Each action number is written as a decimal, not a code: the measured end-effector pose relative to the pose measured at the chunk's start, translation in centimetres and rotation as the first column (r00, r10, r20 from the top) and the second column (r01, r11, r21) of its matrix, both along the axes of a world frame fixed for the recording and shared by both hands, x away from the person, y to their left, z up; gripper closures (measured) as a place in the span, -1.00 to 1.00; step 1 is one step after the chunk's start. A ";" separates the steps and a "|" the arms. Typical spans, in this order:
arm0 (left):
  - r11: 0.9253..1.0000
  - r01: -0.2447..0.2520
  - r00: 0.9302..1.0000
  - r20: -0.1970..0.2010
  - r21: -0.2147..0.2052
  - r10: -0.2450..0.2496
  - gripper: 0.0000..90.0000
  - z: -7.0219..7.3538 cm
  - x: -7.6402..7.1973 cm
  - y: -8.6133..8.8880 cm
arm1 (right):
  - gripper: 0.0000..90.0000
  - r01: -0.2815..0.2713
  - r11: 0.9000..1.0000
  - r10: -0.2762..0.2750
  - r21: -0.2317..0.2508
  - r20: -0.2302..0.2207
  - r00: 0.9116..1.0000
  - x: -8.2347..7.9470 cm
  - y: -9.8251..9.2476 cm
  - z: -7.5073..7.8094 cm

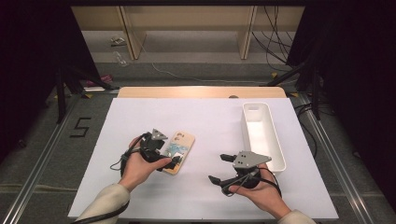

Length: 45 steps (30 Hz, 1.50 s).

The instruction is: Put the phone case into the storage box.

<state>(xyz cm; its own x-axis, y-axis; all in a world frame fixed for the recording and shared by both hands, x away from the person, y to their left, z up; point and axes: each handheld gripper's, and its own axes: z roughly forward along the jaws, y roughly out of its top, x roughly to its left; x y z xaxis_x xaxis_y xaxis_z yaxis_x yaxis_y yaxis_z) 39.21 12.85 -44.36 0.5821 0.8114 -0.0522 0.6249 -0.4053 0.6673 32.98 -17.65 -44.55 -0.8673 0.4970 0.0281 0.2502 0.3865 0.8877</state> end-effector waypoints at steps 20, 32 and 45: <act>0.994 -0.059 0.988 -0.138 0.097 0.072 -0.91 -2.5 2.6 -2.5 | -0.61 0.005 1.000 -0.005 0.002 0.004 1.000 0.0 0.0 0.1; 0.977 -0.130 0.960 -0.224 0.172 0.167 -0.86 -1.9 3.1 -3.0 | -0.60 0.002 1.000 -0.002 0.003 0.005 1.000 0.1 0.1 0.1; 0.965 -0.142 0.947 -0.253 0.222 0.198 -0.90 -2.1 3.2 -4.1 | -0.59 0.001 1.000 -0.001 0.005 0.004 1.000 0.1 0.1 0.1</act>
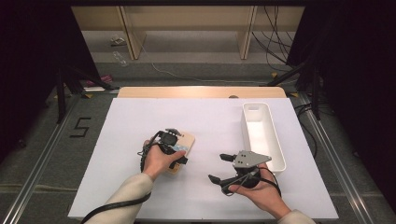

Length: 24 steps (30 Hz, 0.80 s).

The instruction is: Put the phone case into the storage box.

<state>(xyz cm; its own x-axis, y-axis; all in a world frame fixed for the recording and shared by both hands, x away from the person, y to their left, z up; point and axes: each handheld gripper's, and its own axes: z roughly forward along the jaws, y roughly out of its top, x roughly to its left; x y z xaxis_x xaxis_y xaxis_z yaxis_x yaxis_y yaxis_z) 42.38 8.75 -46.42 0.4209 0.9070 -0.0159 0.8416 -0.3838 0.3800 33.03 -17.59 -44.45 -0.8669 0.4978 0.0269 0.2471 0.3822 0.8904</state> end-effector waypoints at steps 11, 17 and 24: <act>1.000 -0.005 1.000 -0.013 0.019 0.005 -0.87 -0.7 0.0 -0.4 | -0.59 0.000 1.000 0.000 0.000 -0.002 1.000 0.0 0.0 0.0; 1.000 -0.009 1.000 -0.020 0.024 0.009 -0.85 -0.9 -0.1 -0.5 | -0.59 -0.002 1.000 0.002 0.000 -0.002 1.000 0.0 0.0 0.0; 0.999 -0.028 0.999 -0.025 0.019 0.029 -0.82 -0.9 0.0 -0.4 | -0.58 -0.004 1.000 0.004 0.002 -0.006 1.000 0.0 0.0 -0.1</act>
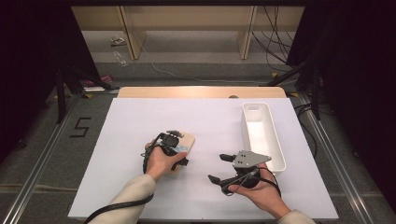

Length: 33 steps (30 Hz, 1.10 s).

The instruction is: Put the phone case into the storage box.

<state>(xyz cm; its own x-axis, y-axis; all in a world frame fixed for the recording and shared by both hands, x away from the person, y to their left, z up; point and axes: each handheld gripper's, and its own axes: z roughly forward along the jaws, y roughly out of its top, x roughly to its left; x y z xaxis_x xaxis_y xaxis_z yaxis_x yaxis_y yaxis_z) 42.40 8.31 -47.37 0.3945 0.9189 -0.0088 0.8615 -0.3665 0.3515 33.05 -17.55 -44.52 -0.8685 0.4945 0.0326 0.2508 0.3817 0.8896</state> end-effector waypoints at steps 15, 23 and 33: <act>1.000 -0.021 1.000 -0.022 -0.009 0.020 -0.79 0.0 0.2 0.1 | -0.58 -0.002 1.000 0.002 0.002 -0.002 1.000 0.0 0.0 0.0; 1.000 -0.026 0.999 -0.021 -0.012 0.026 -0.78 0.0 0.2 0.1 | -0.57 -0.003 1.000 0.003 0.003 -0.002 1.000 0.0 0.1 0.0; 1.000 -0.026 0.999 -0.019 -0.017 0.026 -0.77 0.0 0.2 0.2 | -0.57 -0.002 1.000 0.002 0.004 -0.003 1.000 0.0 0.1 -0.1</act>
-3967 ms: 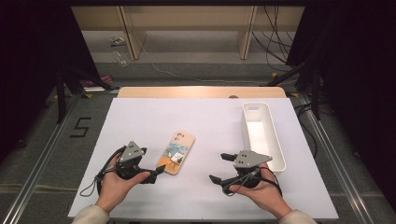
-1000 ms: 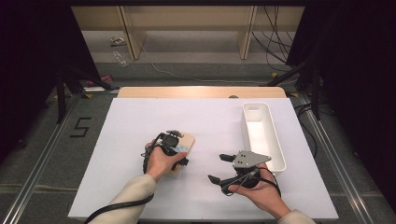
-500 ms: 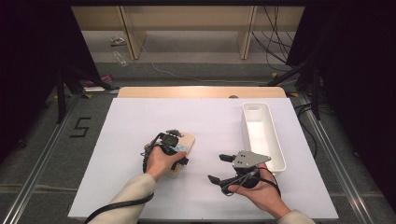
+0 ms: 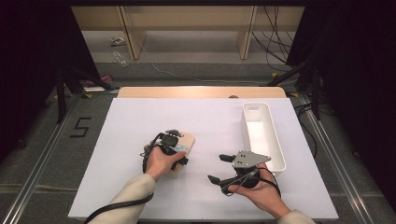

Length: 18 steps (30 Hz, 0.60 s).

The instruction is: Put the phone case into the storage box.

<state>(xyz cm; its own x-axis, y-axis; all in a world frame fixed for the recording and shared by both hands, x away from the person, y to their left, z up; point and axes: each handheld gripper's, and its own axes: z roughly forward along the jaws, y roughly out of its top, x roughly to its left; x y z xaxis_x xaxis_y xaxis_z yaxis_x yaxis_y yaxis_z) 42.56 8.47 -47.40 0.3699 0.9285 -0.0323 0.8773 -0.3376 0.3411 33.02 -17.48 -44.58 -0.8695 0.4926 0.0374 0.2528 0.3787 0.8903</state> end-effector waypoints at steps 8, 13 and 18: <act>1.000 0.006 1.000 0.011 -0.013 -0.006 -0.76 0.0 -0.2 0.2 | -0.57 0.001 1.000 -0.001 -0.001 0.000 1.000 0.0 0.0 0.0; 1.000 0.013 1.000 0.020 -0.028 -0.012 -0.76 0.0 -0.3 0.5 | -0.57 0.000 1.000 0.000 -0.002 -0.001 1.000 0.0 0.0 0.0; 0.998 0.021 0.999 0.037 -0.051 -0.019 -0.75 0.1 -0.4 0.9 | -0.57 0.002 1.000 -0.002 -0.002 -0.001 1.000 0.1 0.0 -0.1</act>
